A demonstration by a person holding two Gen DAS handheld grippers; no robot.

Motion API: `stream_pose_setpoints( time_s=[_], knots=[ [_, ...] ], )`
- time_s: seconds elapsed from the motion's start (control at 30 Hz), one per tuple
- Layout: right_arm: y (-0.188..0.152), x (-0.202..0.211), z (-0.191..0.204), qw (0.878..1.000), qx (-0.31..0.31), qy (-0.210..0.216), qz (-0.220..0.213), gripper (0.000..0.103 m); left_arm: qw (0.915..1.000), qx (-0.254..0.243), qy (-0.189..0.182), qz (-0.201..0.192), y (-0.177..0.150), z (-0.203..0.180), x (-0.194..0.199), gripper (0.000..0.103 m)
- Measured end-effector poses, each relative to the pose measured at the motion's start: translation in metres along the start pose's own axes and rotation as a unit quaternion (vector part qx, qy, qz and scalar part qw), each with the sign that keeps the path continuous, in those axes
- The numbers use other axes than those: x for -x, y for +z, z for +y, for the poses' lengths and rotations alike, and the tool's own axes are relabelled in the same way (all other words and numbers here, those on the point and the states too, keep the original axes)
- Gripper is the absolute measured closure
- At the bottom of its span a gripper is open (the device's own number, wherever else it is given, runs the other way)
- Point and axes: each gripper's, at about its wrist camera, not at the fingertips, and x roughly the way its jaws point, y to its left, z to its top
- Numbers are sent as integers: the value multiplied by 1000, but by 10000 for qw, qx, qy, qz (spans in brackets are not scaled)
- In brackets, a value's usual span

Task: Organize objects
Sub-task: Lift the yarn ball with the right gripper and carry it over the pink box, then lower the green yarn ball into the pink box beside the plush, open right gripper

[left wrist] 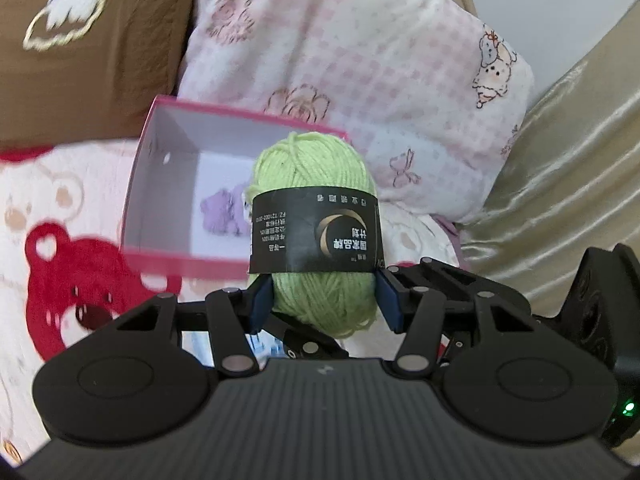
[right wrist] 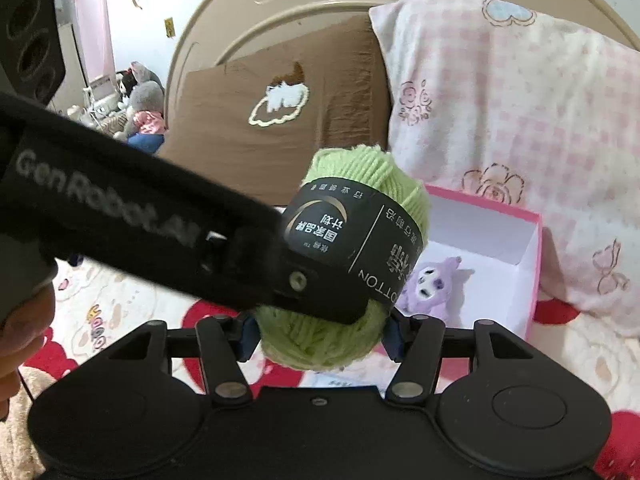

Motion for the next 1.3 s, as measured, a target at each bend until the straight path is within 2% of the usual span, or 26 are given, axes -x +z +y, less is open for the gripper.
stream_pose_setpoints(
  time_s=[0.17,0.27,0.4,0.6,0.7,0.83,1.0,1.13,1.3],
  knots=[
    [19,-10,-27,9998,-145,-31,-104,40,9999,6,106,-11,30,-6,-20,50],
    [35,-24,-43,9989,-441,113,-67,40,9998,-28,142,-105,47,-4,-31,50],
    [47,-38,-53,9987,-499,3,-92,40,9998,74,15,-176,58,2,-46,50],
    [30,-57,-76,9950,-914,-179,-368,40,9992,-199,-106,-330,56,2,-82,50],
    [16,-64,-81,9944,-795,-386,-577,40,9988,-350,-139,-299,53,1,-100,50],
    [6,-75,-95,9944,-708,-501,-602,40,9990,-329,-238,-204,56,4,-121,50],
    [-3,-87,-114,9937,-874,-540,-441,40,9985,-72,-541,-32,56,18,-152,51],
    [-10,-103,-121,9939,-798,-724,-250,40,9983,26,-578,115,56,28,-179,52],
    [-14,-125,-125,9931,-691,-947,16,41,9946,498,-848,330,59,50,-205,54]
  ],
)
